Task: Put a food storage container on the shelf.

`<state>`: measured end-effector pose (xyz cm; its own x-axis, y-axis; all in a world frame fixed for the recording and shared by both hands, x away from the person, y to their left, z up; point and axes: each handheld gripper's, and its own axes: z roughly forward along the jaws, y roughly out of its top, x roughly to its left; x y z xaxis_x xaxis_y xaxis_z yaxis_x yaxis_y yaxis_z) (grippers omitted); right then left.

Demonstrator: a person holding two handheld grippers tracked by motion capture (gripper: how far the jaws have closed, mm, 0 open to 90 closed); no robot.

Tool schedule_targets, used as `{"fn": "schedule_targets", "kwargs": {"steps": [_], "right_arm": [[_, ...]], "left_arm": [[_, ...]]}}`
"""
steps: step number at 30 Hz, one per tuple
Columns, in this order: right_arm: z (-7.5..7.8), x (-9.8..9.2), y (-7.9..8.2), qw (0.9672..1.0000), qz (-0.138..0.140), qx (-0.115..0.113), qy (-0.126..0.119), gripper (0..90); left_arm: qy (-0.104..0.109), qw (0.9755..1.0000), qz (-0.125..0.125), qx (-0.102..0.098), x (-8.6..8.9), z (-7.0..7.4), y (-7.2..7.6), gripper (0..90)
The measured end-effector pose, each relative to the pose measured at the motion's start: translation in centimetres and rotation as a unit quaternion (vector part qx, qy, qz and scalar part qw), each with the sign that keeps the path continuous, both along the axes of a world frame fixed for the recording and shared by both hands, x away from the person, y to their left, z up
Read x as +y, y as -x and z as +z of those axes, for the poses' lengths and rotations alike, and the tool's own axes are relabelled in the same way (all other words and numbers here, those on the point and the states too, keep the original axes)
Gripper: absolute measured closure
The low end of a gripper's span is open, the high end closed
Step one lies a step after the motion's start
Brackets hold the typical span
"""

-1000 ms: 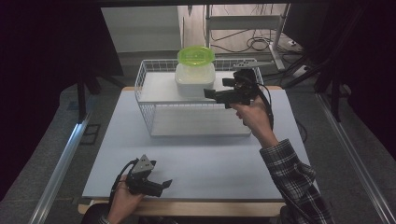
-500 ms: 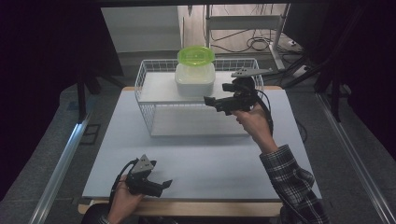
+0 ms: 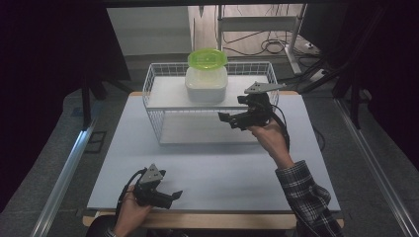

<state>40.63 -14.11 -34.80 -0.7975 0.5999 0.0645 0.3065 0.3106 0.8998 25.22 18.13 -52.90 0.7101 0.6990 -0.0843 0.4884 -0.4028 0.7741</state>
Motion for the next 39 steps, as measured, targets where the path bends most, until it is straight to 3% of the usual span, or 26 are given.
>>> {"fn": "schedule_targets", "kwargs": {"steps": [9, 22, 36, 39], "right_arm": [[-1.8, -0.5, 0.3, 0.9999, 0.009, -0.011, 0.006, 2.4], [-4.5, -1.4, 0.5, 0.9986, 0.02, -0.047, 0.011, 0.3], [-5.1, -2.3, 1.8, 0.9965, 0.017, -0.081, 0.01, 0.0], [-5.3, -2.5, 2.1, 0.9969, 0.016, -0.076, 0.007, 0.0]], "left_arm": [[-0.004, 1.0, -0.002, 0.001, 0.0, 0.0, 0.0, 3.8], [-0.005, 1.0, -0.004, 0.004, -0.2, -0.1, 0.0, 3.8], [-0.007, 0.9999, -0.01, 0.004, -0.3, -0.1, 0.1, 3.9], [-0.007, 0.9999, -0.01, 0.004, -0.3, 0.0, 0.1, 3.9]]}}
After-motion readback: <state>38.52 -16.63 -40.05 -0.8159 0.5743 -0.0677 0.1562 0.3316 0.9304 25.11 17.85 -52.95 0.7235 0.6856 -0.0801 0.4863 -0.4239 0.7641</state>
